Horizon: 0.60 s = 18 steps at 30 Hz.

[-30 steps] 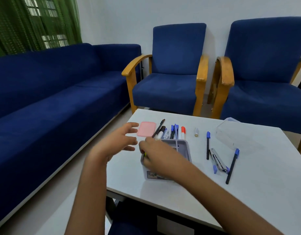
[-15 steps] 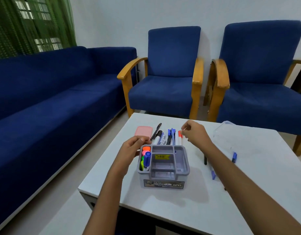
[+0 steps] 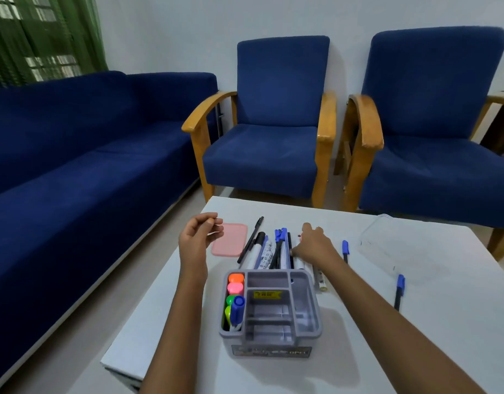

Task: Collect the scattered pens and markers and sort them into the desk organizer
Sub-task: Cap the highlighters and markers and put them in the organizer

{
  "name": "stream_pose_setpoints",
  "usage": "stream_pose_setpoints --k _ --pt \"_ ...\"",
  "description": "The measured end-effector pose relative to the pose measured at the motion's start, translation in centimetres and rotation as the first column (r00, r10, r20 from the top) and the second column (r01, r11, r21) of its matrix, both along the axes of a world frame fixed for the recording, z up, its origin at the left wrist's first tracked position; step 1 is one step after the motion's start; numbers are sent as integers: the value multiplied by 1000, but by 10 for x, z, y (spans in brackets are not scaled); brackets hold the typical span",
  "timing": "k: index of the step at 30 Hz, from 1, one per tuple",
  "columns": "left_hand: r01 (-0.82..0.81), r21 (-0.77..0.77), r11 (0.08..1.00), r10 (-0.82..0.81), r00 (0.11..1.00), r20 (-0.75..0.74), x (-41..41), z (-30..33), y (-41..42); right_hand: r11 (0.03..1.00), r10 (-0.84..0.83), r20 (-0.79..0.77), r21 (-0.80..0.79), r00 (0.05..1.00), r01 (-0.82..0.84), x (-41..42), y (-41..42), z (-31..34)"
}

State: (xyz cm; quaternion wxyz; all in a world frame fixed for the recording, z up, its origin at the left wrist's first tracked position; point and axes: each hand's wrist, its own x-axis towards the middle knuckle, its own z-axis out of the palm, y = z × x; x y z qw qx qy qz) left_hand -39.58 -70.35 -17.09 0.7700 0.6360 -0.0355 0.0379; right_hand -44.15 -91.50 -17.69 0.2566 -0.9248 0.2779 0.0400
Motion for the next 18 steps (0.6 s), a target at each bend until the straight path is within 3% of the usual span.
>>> stream_pose_setpoints --k 5,12,15,18 --pt "-38 -89 995 44 997 66 5 -13 3 999 16 -25 38 1000 -15 -6 -12 -4" --pt "-19 -39 999 22 996 83 4 -15 5 992 67 22 -109 998 -64 -18 7 -13" --pt "2 -6 1000 -1 993 118 -2 -15 4 991 81 69 -111 994 -74 -24 6 -11" --pt "59 62 996 -67 988 139 -10 -15 -1 998 62 101 -17 993 -60 -35 1 -2"
